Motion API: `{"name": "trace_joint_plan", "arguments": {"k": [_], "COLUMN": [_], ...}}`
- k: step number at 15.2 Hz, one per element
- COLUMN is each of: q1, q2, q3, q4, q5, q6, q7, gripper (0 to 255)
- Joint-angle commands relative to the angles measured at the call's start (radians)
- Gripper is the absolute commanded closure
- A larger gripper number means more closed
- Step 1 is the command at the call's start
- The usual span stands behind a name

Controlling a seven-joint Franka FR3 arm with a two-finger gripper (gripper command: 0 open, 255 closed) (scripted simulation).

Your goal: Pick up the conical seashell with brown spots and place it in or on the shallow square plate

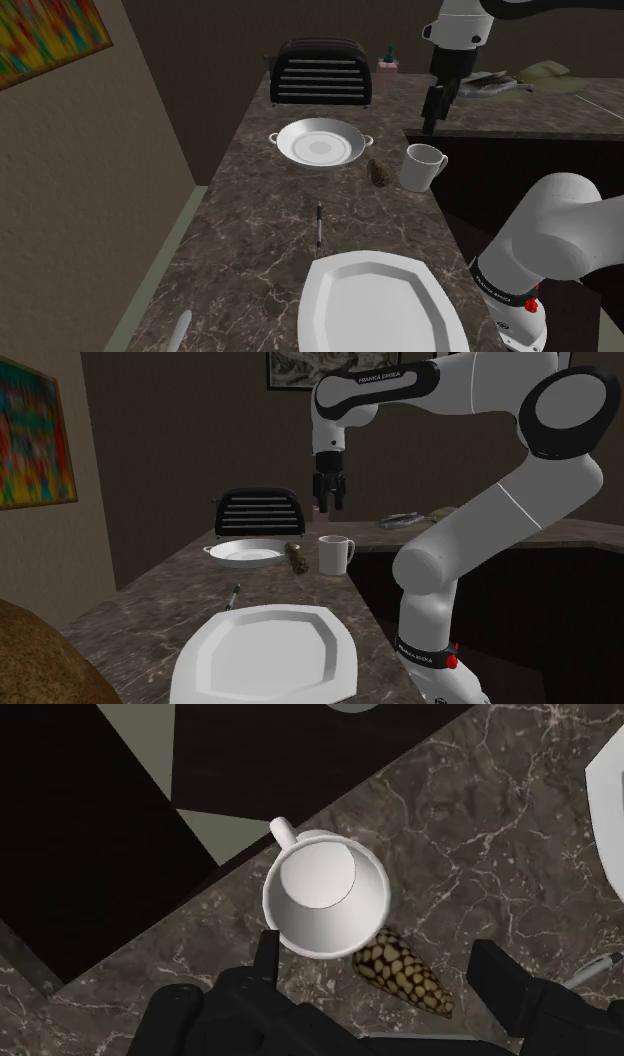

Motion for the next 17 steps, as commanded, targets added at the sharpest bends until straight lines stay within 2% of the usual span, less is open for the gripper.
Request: {"name": "trace_joint_plan", "arguments": {"k": [1,6,11,17], "q1": [0.0,0.104,0.246,0.271], "q2": [0.0,-0.065,-0.035,-0.005], "q3": [0.0,-0.18,-0.381,-0.39], "q4": [0.0,-0.21,-0.335,-0.397], "q5": [0.0,0.041,0.102,0.108], "q6": [0.0,0.277,0.517,0.614], "q7": [0.0,-0.332,-0.677,-0.678], "gripper": [0,0,0,0]}}
